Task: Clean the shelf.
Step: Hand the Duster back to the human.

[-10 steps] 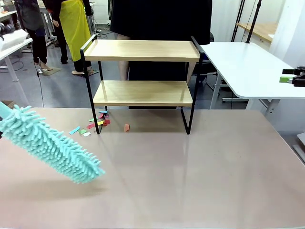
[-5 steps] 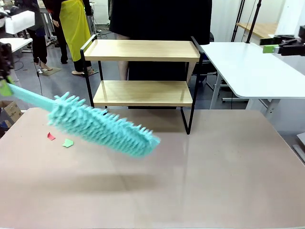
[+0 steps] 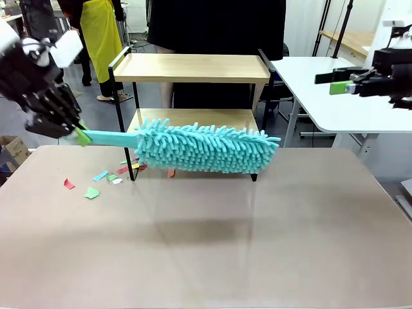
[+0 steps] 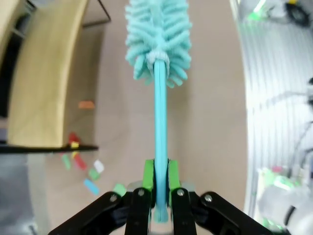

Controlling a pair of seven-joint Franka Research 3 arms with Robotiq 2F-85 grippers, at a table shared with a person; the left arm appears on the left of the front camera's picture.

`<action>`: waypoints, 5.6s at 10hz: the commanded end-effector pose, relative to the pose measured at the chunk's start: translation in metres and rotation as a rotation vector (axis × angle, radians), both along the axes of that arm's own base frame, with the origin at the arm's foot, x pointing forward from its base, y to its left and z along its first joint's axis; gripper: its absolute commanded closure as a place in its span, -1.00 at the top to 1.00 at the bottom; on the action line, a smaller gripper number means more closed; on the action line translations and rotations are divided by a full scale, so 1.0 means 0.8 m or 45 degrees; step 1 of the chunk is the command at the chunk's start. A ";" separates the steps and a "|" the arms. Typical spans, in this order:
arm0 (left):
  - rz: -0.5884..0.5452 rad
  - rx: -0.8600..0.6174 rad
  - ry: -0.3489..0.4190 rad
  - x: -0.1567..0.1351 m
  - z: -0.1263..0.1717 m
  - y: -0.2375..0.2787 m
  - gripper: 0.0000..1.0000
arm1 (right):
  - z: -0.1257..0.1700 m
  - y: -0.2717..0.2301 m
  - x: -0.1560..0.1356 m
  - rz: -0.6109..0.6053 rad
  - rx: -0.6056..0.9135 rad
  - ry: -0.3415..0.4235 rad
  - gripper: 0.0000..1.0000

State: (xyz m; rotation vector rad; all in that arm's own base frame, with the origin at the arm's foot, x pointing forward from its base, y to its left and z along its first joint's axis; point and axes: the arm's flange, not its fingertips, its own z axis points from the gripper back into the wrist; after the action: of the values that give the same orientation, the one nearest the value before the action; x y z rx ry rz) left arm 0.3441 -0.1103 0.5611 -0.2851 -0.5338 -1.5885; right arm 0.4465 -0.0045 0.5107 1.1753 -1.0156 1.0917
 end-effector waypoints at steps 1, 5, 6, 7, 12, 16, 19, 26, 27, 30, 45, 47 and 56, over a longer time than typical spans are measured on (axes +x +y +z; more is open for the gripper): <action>-0.108 -0.138 -0.069 -0.006 -0.034 -0.002 -0.73 | 0.000 0.018 -0.022 0.001 0.022 -0.005 1.00; -0.173 -0.277 -0.052 0.011 -0.056 -0.013 -0.73 | -0.006 0.020 -0.023 0.032 0.004 0.012 1.00; -0.159 -0.264 -0.037 0.023 -0.047 -0.012 -0.73 | -0.006 0.020 -0.023 0.032 0.004 0.012 1.00; -0.127 -0.241 -0.009 0.013 -0.053 -0.031 -0.73 | -0.006 0.020 -0.023 0.032 0.004 0.012 1.00; -0.138 -0.221 -0.028 0.011 -0.056 -0.020 -0.73 | -0.024 0.085 -0.050 -0.004 0.003 -0.120 1.00; -0.138 -0.221 -0.028 0.011 -0.056 -0.020 -0.73 | -0.053 0.116 -0.081 0.036 0.009 -0.184 1.00; -0.138 -0.221 -0.028 0.011 -0.056 -0.020 -0.73 | -0.069 0.114 -0.102 0.069 0.003 -0.112 1.00; -0.138 -0.221 -0.028 0.011 -0.056 -0.020 -0.73 | -0.106 0.136 -0.117 0.115 -0.015 -0.071 1.00; -0.138 -0.221 -0.028 0.011 -0.056 -0.020 -0.73 | -0.110 0.141 -0.115 0.114 -0.022 -0.074 1.00; -0.138 -0.221 -0.028 0.011 -0.056 -0.020 -0.73 | -0.118 0.147 -0.110 0.125 -0.031 -0.049 1.00; -0.138 -0.221 -0.028 0.011 -0.056 -0.020 -0.73 | -0.123 0.149 -0.104 0.143 -0.004 -0.051 -1.00; -0.138 -0.221 -0.028 0.011 -0.056 -0.020 -0.73 | -0.122 0.149 -0.093 0.181 0.005 0.049 -1.00; -0.051 -0.591 -0.049 -0.007 -0.008 0.086 1.00 | -0.121 0.142 -0.103 0.132 -0.010 -0.019 -1.00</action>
State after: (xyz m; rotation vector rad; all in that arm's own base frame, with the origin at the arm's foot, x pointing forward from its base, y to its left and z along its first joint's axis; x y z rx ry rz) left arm 0.3378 -0.0569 0.5648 -0.5802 -0.8807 -1.4990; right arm 0.3647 0.1088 0.4111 1.2335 -0.9609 1.1786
